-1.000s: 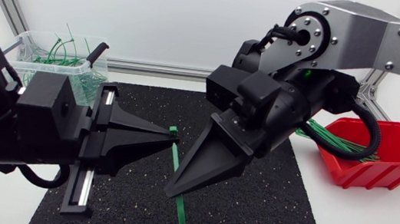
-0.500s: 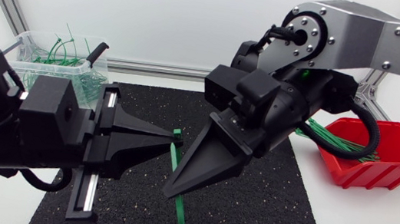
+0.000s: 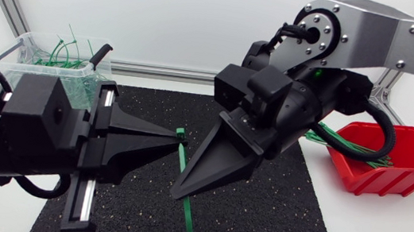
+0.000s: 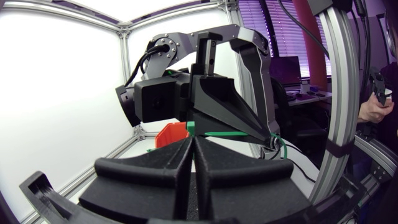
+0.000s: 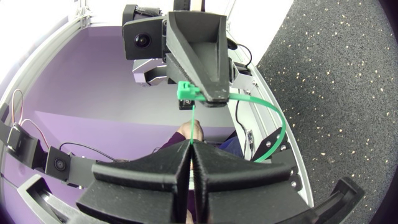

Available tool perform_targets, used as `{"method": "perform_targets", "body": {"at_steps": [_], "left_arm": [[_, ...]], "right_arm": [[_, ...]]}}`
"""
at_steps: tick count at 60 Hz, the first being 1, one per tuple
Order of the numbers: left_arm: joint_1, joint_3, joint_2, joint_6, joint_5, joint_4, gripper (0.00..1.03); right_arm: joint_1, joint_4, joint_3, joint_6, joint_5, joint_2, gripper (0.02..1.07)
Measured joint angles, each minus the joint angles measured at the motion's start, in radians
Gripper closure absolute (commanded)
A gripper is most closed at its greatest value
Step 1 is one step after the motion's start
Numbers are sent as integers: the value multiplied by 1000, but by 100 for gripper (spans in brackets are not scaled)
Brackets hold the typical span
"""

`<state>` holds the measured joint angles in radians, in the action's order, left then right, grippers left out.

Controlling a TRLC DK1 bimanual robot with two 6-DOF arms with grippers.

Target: Take a green cable tie from the red box, thread the tail through the head to close it, then place it in the transparent bin on the left.

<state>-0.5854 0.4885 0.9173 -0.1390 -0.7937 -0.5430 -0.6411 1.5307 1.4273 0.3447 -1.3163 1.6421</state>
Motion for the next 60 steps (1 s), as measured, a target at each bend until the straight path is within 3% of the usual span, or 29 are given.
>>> {"method": "perform_targets", "body": {"at_steps": [60], "left_arm": [[-27, -7, -13, 0, 26, 0, 100]], "right_arm": [[2, 8, 5, 8, -5, -26, 101]]}}
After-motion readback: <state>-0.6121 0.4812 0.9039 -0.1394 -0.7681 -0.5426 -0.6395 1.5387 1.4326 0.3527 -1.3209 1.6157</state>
